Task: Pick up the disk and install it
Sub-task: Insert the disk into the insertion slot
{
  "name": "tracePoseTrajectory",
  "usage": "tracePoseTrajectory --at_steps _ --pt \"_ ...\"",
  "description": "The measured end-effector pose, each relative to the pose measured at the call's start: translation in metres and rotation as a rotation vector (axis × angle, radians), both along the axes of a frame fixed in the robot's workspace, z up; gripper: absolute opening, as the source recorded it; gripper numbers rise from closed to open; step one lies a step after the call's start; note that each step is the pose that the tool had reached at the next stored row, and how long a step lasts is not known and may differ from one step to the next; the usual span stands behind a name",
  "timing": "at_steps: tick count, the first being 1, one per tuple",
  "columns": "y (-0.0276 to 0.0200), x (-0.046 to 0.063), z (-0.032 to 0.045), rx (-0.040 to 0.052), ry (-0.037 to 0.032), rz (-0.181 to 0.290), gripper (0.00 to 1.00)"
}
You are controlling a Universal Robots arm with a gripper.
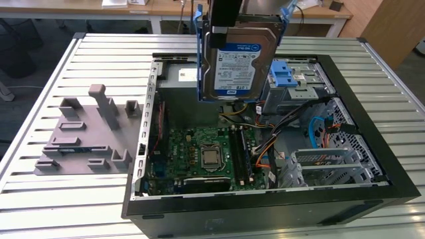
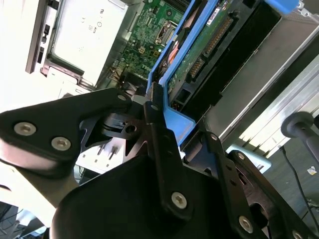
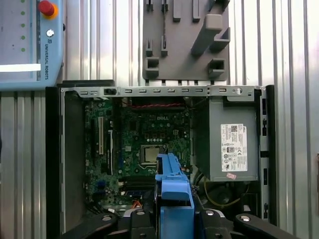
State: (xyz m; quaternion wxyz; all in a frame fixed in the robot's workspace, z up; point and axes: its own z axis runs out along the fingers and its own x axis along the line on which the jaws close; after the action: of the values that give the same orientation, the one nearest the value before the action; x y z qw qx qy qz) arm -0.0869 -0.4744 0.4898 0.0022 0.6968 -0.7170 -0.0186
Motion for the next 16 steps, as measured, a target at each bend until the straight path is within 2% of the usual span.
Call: tracePoseTrajectory --at_steps 5,12,14,16 --pt "-0.0111 0.0 -0.0005 0.0 0.0 0.0 0.36" --pt "-0.0327 0.0 -0.0017 -0.0001 0.0 0.0 0.36" --pt "-0.0377 0.001 -0.002 0.0 0.0 0.0 0.36" --pt "-0.0406 0.003 -0.0026 -0.0001 -0.0001 0.0 0.36"
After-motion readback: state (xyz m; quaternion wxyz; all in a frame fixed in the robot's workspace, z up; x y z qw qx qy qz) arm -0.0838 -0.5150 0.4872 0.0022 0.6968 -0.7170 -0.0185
